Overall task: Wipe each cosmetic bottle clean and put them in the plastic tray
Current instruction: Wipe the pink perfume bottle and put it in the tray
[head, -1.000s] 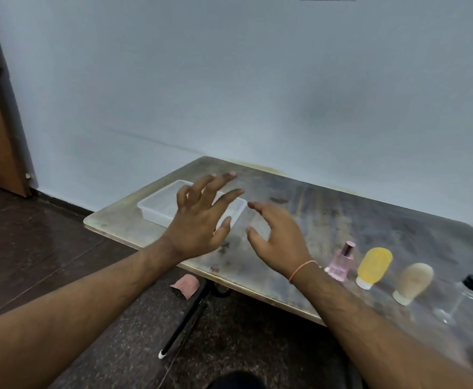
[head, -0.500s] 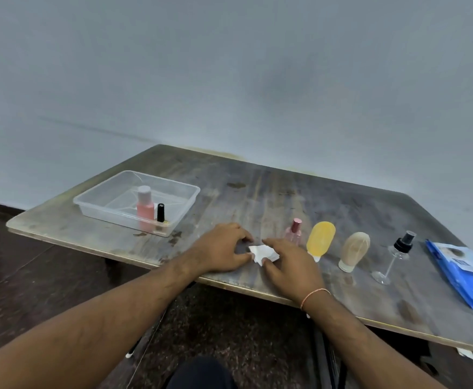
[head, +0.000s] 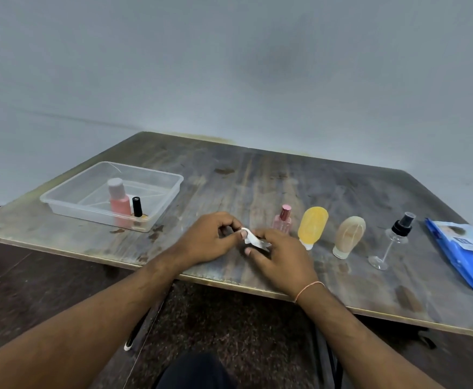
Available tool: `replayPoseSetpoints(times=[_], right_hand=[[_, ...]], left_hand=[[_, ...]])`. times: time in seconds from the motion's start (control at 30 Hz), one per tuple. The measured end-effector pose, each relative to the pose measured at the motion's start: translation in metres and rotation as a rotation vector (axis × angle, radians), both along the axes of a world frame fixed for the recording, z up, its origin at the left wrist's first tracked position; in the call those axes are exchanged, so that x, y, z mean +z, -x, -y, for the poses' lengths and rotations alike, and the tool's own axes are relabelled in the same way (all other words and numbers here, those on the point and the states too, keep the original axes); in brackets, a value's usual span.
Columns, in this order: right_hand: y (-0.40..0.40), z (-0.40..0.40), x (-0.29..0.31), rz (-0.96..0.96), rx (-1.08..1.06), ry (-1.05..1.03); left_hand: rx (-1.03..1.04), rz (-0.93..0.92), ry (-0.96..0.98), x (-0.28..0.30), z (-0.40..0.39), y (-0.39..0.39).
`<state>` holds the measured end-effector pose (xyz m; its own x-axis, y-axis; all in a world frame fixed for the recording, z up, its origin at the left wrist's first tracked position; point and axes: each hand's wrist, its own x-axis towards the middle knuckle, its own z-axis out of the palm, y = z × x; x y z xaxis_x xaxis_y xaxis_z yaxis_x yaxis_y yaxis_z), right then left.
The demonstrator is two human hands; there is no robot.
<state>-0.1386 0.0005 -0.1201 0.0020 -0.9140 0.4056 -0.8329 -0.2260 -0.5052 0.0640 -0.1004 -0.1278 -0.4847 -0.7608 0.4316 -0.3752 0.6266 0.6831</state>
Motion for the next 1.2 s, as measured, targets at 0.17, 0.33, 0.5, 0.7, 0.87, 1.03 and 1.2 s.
replayPoseSetpoints(times=[0.17,0.33,0.5,0.7,0.87,1.03,1.2], right_hand=[[0.009,0.001,-0.003,0.559,-0.015,0.043],[0.017,-0.006,0.002,0.930,-0.101,0.209],[0.021,-0.008,0.004,1.036,-0.190,0.299],[0.022,-0.009,0.005,1.028,-0.188,0.306],[0.022,-0.008,0.004,1.010,-0.195,0.304],[0.022,-0.008,0.003,0.995,-0.208,0.301],[0.022,-0.008,0.003,0.952,-0.232,0.298]], left_hand=[[-0.021,-0.034,-0.019,0.005,-0.001,0.003],[-0.148,0.136,0.004,0.014,-0.009,0.023],[-0.201,0.235,0.018,0.025,-0.012,0.045],[-0.166,0.273,-0.011,0.026,-0.006,0.060],[-0.139,0.252,-0.006,0.018,-0.002,0.065],[-0.108,0.243,0.025,0.011,-0.003,0.067],[-0.073,0.128,0.009,0.008,-0.004,0.064]])
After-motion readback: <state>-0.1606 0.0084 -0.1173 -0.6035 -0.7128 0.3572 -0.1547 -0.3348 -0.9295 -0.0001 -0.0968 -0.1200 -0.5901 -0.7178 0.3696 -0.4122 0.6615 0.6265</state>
